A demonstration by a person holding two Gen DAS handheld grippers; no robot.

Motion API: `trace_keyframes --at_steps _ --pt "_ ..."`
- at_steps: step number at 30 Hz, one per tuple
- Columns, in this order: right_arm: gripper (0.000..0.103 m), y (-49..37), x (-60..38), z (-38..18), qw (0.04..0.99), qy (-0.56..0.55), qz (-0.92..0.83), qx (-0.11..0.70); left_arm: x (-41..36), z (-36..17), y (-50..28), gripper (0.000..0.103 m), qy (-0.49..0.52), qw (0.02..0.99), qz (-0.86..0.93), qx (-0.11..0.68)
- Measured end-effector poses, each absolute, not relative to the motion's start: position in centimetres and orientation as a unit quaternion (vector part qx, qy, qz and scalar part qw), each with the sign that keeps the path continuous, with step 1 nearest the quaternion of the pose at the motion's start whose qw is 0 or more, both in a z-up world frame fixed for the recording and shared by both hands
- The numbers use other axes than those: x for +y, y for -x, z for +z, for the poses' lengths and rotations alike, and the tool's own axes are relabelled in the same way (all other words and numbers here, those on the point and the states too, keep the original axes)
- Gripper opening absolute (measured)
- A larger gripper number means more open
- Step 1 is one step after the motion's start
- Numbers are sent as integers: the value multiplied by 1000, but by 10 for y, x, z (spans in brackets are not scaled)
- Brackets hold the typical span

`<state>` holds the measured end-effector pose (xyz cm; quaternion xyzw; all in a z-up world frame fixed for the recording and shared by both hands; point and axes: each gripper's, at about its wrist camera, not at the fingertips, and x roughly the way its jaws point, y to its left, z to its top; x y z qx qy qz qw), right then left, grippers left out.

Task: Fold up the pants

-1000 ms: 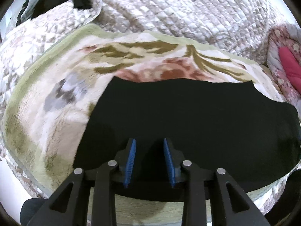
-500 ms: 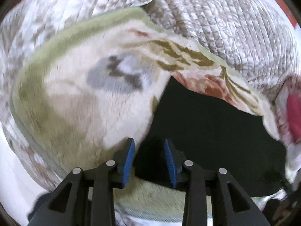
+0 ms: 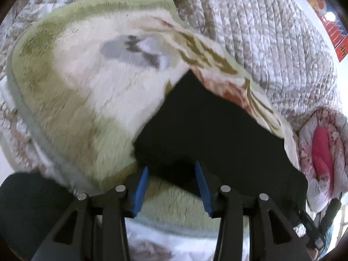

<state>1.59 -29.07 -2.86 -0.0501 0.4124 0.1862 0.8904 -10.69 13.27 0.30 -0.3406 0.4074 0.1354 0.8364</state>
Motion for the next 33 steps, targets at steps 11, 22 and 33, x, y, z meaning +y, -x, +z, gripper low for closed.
trace_keyframes --at_steps 11,22,33 --pt "46 -16 -302 -21 897 27 186 401 123 30 77 6 288 874 106 377" --pt "46 -9 -340 -9 908 -22 173 381 -15 88 -2 6 178 911 -111 355" --pt "46 -8 -376 -17 900 -82 165 394 -124 4 -12 7 138 843 -229 467"
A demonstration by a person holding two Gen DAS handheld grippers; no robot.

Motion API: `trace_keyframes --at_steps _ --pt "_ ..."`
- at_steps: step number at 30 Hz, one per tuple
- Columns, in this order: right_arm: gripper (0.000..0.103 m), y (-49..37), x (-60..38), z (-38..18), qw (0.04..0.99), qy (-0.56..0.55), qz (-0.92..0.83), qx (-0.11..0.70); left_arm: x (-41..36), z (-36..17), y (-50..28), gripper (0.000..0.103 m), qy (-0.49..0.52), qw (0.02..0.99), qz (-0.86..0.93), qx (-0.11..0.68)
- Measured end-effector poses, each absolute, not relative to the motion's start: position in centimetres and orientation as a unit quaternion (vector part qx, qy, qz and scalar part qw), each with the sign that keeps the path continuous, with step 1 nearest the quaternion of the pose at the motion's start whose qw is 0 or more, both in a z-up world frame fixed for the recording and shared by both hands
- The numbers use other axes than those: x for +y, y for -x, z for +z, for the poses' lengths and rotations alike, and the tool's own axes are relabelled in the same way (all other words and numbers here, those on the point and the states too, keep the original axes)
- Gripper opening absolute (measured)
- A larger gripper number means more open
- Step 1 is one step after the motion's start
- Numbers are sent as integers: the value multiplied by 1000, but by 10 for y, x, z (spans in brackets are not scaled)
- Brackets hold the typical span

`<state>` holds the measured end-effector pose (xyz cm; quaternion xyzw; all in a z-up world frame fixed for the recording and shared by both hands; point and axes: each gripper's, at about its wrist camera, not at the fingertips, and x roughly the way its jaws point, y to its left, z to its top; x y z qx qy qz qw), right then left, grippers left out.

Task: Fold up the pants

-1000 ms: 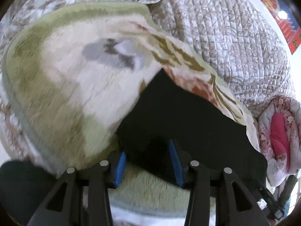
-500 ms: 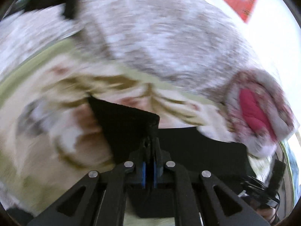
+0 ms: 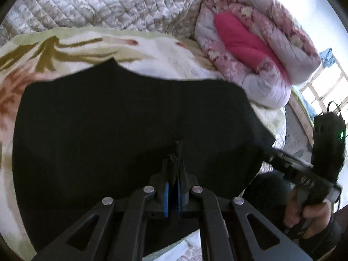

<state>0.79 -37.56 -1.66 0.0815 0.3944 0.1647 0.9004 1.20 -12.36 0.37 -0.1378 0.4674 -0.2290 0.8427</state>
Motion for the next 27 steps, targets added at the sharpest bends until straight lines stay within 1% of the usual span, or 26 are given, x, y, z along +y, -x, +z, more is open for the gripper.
trace_keyframes --at_steps 2,3,5,7,8,9,14,21,24,25,26,27 --pt "46 -9 -371 -16 897 -89 183 393 -120 9 -7 7 144 841 -240 463" --pt "46 -10 -367 -15 893 -95 198 392 -117 16 -4 10 144 844 -243 456" --pt "46 -13 -358 -14 885 -105 228 392 -109 25 2 11 146 850 -249 441" --pt "46 -20 -345 -15 873 -117 261 395 -95 34 9 19 156 857 -246 426" --pt "46 -24 -339 -17 865 -124 277 400 -86 38 13 27 161 863 -235 417" --pt "46 -29 -333 -19 857 -130 289 407 -78 41 13 29 166 869 -223 410" --pt "46 -59 -310 -41 834 -135 303 442 -32 39 16 29 172 888 -145 400" --pt "46 -86 -295 -48 804 -159 351 453 6 19 20 29 183 888 -80 413" --pt "41 -94 -289 -48 801 -165 349 458 8 12 20 29 184 886 -74 419" --pt "32 -93 -285 -47 801 -158 350 460 7 11 19 29 182 886 -73 421" --pt "3 -92 -282 -47 801 -149 348 463 6 10 18 29 181 886 -74 421" --pt "3 -89 -281 -46 805 -141 342 464 5 10 18 29 178 886 -75 421"
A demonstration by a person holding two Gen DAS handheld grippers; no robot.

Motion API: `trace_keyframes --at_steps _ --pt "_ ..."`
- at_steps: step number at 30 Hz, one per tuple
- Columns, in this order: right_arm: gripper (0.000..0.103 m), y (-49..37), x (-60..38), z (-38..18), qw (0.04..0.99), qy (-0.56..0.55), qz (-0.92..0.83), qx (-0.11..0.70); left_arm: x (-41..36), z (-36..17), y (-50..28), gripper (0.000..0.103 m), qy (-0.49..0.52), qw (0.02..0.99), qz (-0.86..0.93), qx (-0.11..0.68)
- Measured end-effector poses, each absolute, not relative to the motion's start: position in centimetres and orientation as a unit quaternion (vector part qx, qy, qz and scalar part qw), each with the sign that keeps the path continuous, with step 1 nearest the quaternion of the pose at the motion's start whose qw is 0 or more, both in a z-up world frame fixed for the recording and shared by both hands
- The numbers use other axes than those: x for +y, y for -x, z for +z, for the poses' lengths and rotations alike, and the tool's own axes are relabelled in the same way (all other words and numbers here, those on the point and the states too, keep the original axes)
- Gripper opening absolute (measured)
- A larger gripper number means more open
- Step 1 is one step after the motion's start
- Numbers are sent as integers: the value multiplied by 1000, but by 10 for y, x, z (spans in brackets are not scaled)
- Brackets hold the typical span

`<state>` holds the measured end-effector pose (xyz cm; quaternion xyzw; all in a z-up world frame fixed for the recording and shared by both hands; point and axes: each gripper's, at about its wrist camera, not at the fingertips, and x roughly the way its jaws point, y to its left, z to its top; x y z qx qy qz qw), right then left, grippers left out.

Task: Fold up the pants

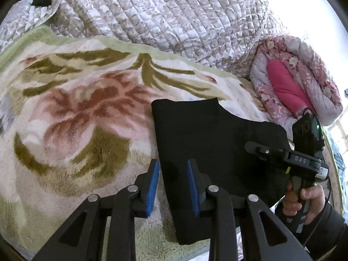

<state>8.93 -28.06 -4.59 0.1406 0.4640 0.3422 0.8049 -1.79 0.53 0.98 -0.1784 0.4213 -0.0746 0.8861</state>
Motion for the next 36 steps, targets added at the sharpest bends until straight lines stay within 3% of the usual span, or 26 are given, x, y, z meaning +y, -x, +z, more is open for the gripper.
trace_keyframes --at_steps 5,24,31,36 --pt "2 -78 -305 -32 826 -154 324 435 4 13 19 29 168 888 -75 421" --pt "3 -75 -334 -43 832 -160 275 454 -13 10 15 29 141 887 -89 431" --pt "11 -80 -326 -12 864 -122 267 409 -24 19 -9 29 111 895 -91 422" --pt "12 -109 -297 -19 859 -86 280 420 -38 14 -46 29 78 898 -85 424"
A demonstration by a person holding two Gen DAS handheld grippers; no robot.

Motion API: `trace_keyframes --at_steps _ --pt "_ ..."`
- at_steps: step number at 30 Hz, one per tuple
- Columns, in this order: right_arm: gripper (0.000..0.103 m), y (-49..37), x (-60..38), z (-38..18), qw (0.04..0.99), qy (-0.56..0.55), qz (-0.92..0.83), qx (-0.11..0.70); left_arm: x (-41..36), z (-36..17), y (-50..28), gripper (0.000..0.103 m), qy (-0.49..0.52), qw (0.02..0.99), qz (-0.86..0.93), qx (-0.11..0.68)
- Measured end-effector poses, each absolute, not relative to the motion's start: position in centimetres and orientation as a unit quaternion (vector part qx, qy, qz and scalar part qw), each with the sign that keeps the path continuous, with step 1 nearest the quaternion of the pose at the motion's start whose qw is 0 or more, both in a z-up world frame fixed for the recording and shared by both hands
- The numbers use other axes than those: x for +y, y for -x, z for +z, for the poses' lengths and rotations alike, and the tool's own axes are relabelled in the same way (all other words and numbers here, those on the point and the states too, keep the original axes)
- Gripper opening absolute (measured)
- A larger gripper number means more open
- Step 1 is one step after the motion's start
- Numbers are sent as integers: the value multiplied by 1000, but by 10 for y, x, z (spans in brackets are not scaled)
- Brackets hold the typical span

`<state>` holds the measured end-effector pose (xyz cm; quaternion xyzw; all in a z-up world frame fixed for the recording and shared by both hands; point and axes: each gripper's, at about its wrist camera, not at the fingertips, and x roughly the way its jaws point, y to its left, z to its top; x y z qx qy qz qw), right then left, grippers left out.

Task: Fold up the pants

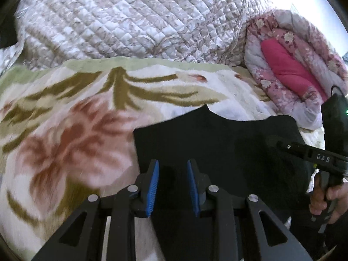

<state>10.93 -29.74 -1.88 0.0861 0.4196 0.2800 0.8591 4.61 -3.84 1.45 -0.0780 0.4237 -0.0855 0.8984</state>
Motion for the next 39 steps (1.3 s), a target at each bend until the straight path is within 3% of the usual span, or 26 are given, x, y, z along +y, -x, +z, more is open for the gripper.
trace_keyframes --at_steps 6,13,22,26,34,37,39 --pt "12 -123 -295 -36 861 -74 257 432 -48 -2 -69 31 53 892 -73 442" --pt "13 -80 -304 -23 869 -57 258 419 -55 3 -59 35 49 894 -73 438" --pt "13 -16 -295 -20 861 -18 299 412 -57 18 -12 35 42 899 -63 430" --pt "19 -9 -297 -42 850 12 289 440 -57 13 13 35 47 897 -72 434" --pt "20 -6 -326 -36 863 -44 247 439 -57 10 45 35 51 893 -87 439" --pt "35 -11 -329 -41 851 -88 258 450 -56 9 45 35 51 892 -90 439" --pt "39 -9 -328 -41 841 -108 273 454 -56 4 44 35 56 888 -89 448"
